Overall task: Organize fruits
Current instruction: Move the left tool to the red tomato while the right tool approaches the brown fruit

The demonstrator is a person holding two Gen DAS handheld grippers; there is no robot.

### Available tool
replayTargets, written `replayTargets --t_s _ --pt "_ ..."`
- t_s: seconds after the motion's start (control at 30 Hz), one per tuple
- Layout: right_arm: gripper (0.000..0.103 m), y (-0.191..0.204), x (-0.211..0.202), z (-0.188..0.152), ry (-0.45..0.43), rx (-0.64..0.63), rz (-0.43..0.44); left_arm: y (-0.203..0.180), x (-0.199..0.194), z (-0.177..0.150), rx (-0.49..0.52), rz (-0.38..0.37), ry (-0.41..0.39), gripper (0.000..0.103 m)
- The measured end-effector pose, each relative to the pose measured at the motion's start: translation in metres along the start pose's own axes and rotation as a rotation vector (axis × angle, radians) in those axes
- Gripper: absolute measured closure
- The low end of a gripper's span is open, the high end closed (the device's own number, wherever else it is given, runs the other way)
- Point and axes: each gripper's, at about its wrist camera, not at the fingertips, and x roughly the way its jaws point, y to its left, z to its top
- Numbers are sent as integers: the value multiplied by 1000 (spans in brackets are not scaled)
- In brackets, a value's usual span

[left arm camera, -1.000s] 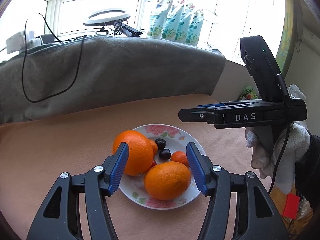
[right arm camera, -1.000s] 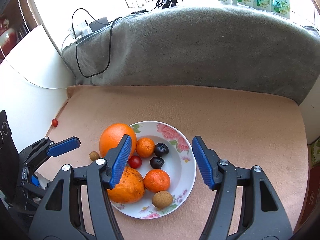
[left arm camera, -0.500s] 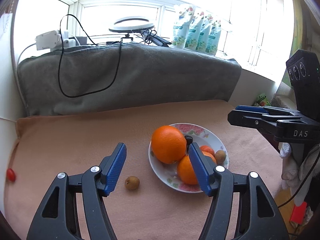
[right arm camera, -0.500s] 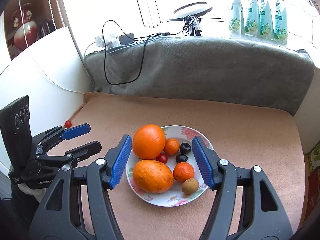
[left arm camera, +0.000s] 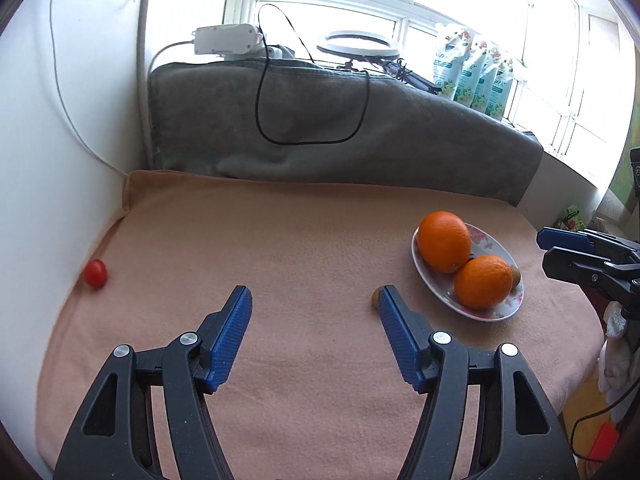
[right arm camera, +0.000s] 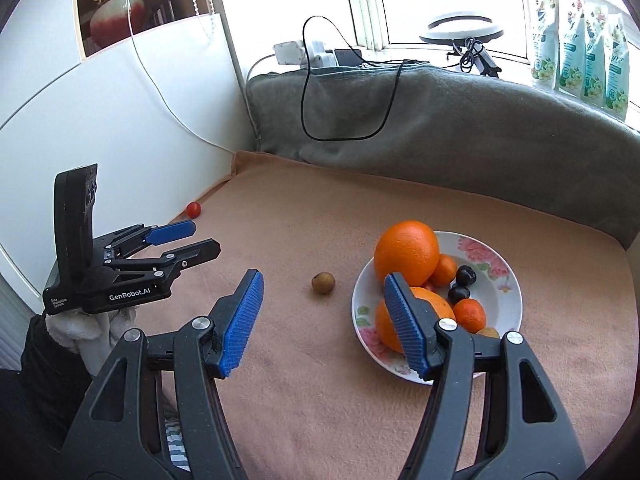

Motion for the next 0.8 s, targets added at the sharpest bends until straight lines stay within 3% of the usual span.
replayTargets --t_s 0.33,0.47,0.7,0.8 --pt "39 12 40 14 86 -83 44 62 -6 -22 -142 118 15 38" --pt "45 17 55 20 127 -142 55 89 2 -22 -195 198 18 38" --pt "47 19 81 31 215 -228 99 138 19 -18 -339 279 17 38" --pt "56 21 90 36 254 -267 104 149 30 -16 -372 336 13 42"
